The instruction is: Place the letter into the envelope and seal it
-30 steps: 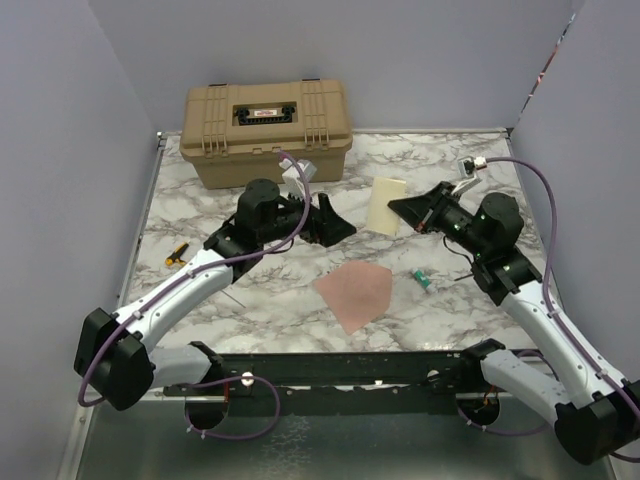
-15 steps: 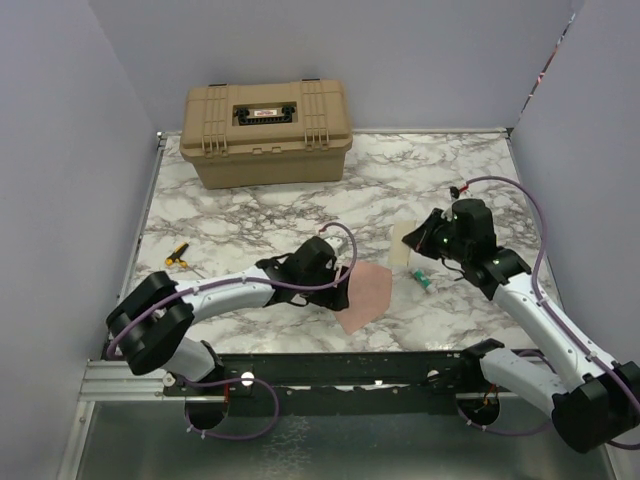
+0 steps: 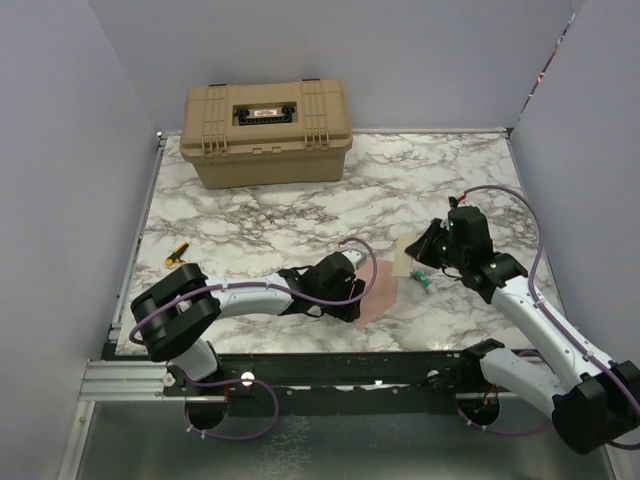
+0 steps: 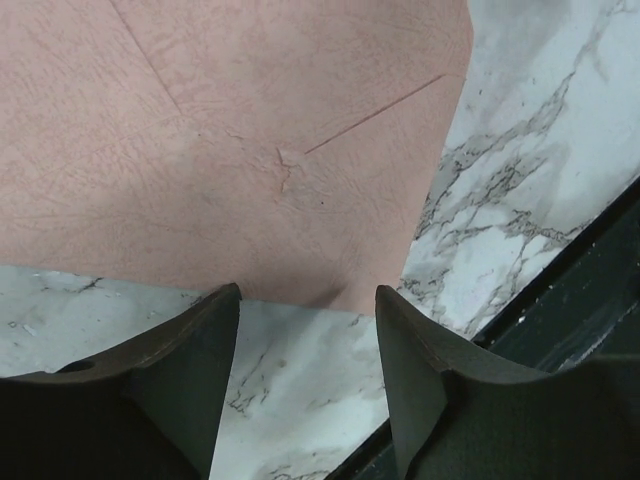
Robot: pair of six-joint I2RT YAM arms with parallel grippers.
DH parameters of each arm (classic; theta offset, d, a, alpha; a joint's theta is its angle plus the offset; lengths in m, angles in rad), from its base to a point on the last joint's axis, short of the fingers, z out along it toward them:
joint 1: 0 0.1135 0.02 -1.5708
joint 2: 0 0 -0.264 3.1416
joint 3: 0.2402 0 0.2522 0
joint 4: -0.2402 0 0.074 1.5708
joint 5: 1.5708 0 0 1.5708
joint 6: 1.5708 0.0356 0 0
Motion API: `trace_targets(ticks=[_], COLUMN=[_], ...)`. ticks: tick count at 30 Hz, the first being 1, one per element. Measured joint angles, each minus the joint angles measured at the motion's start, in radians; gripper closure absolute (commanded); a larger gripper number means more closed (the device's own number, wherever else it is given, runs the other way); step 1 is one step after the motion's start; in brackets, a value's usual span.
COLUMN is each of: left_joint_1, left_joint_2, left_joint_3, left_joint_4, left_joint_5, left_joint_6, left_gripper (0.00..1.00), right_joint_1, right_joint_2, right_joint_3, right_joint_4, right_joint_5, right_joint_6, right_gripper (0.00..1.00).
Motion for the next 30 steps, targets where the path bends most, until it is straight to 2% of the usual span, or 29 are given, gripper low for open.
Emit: trace_targets(ticks=[10,20,30], left_joint_1=[0.016,0.202,0.219], left_joint_2=[0.053,0.159,0.142], left_joint_3=[0.062,0.222,0.285], left_joint_4=[-0.018,-0.137,-0.2], left_joint_5=[-0.149,-0.148,-0.084], left_joint_6=[0.057,0.2,0.219], left_gripper=[0.44,0.44,0.44], right_joint_1=[0.0,0.0,0.0], right_joint_2=[0.005,0.065,0.134], right_joint_3=[0.0,0.0,0.002], right_joint_4=[0.0,0.001,0.005], right_joint_5=[0.008,0.01,0.002], right_joint_6=[0.001,0.016,0.014], right_gripper=[1.0,1.0,1.0])
